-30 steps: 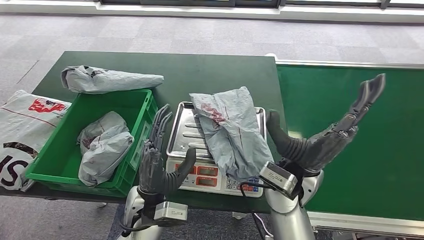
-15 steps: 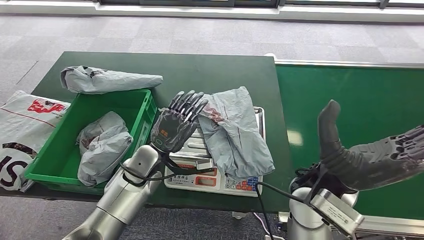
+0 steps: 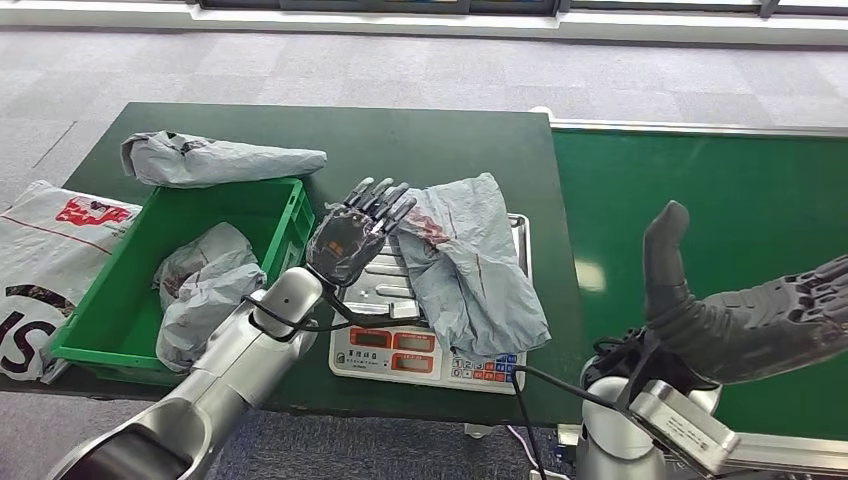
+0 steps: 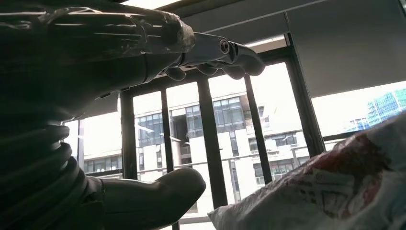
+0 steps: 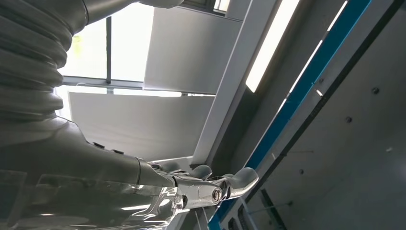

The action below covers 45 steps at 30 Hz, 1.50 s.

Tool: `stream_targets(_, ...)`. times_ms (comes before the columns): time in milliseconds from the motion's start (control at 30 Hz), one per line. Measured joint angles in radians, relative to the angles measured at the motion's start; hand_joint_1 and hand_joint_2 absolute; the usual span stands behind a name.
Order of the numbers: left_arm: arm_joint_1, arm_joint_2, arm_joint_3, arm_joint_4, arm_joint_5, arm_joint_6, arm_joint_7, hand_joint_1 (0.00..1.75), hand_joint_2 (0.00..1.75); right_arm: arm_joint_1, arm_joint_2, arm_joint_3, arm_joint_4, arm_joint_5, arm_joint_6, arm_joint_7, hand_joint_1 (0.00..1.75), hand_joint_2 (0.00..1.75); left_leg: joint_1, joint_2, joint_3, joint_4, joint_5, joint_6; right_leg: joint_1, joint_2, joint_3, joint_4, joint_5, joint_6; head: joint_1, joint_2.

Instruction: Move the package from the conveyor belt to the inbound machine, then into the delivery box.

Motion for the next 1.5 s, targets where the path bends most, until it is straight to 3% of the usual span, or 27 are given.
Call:
stream_targets(133,-0.045,0.004,-0.107,0.095,-0.002,0.027,0.018,0.00,1.75,0.003,-0.001,0.000,0.000,-0.007,0.000,0.000,0.00,1.75,0.000,0.000,0.000,0.000,0.000,0.000,0.000,0.000,0.000,0.000,0.000,0.000,0.000,0.000)
stream_targets(433,-0.066,-0.005,-0.195,0.151,-0.002,0.064,-0.019,0.00,1.75,0.002,-0.001,0.000,0.003,-0.005,0.000,0.000,0.00,1.75,0.000,0.000,0.000,0.000,0.000,0.000,0.000,0.000,0.000,0.000,0.000,0.000,0.000,0.000)
stream_targets(867,-0.050,-0.041,-0.203,0.068,0.049,0.084,-0.137,0.00,1.75,-0.002,-0.001,-0.001,0.029,-0.007,0.000,0.000,0.00,1.75,0.000,-0.001,-0.001,0.000,0.000,0.000,0.000,-0.001,0.000,0.000,0.000,0.000,0.000,0.000)
stream_targets(1133,-0.020,-0.053,-0.192,-0.054,0.145,0.079,-0.218,0.00,1.75,-0.006,-0.001,-0.001,0.066,-0.016,0.000,0.000,0.00,1.75,0.000,-0.001,-0.001,0.000,0.000,0.000,0.000,-0.001,0.000,0.000,0.000,0.000,0.000,0.000)
stream_targets(1500,-0.067,-0.113,-0.204,0.040,0.079,-0.093,-0.202,0.00,1.75,-0.009,-0.001,0.003,0.087,-0.027,0.000,0.000,0.00,1.75,0.000,-0.001,-0.001,0.000,0.000,0.000,0.000,-0.001,0.000,0.000,0.000,0.000,0.000,0.000)
